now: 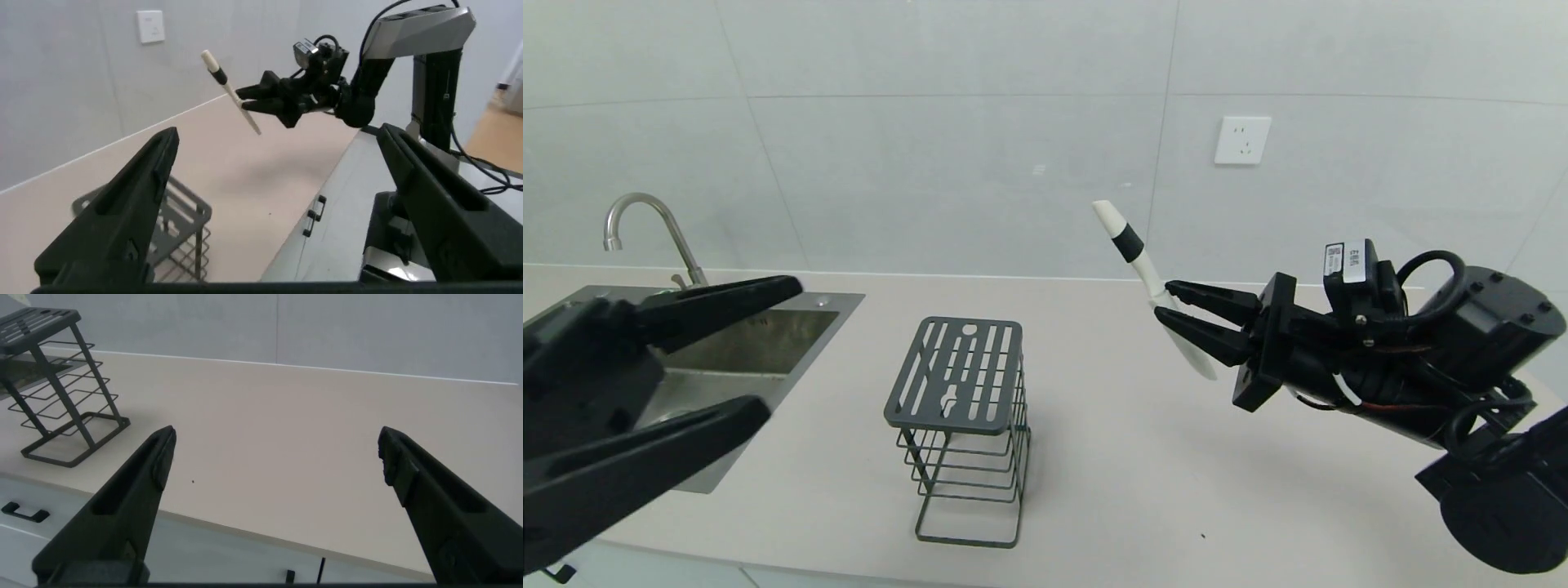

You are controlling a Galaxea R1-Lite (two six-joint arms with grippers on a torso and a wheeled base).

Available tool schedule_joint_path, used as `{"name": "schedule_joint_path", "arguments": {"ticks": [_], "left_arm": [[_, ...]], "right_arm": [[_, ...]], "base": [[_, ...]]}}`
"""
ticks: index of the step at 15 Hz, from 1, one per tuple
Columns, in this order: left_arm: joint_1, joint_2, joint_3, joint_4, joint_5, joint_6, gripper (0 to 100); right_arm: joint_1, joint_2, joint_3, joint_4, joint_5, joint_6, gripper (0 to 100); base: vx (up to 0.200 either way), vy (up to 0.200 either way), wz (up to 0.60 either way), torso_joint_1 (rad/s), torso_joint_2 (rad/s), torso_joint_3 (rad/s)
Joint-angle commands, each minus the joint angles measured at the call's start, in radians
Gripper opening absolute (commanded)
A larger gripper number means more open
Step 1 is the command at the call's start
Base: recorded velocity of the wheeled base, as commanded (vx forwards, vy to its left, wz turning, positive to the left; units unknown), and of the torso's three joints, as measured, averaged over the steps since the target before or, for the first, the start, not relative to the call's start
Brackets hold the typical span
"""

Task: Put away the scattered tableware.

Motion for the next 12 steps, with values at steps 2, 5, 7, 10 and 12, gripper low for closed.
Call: {"name": "schedule_joint_path", "arguments": {"ticks": [2, 5, 7, 10, 12], "left_arm": [[-0.09, 0.268, -0.042, -0.123, 0.005, 0.006, 100], [-0.119, 0.364, -0.072, -0.207, 0.028, 0.001, 100], [-0.212, 0.549, -0.192, -0.273, 0.196, -0.001, 100], [-0.292, 0.647, -0.278, -0.31, 0.255, -0.002, 100], [-0.297, 0.696, -0.318, -0.328, 0.261, -0.001, 100]], "right_arm": [[0.0, -0.007, -0.006, 0.0, 0.001, -0.001, 0], [0.002, -0.007, -0.019, 0.0, 0.0, -0.001, 0], [0.003, -0.007, -0.032, 0.0, 0.0, -0.001, 0], [0.016, -0.007, -0.038, 0.0, -0.003, -0.001, 0], [0.029, -0.01, -0.036, 0.0, -0.003, -0.001, 0]], "base": [[0.0, 0.0, 0.0, 0.0, 0.0, 0.0], [0.0, 0.0, 0.0, 0.0, 0.0, 0.0], [0.0, 0.0, 0.0, 0.0, 0.0, 0.0], [0.0, 0.0, 0.0, 0.0, 0.0, 0.0], [0.0, 0.0, 0.0, 0.0, 0.0, 0.0]]}}
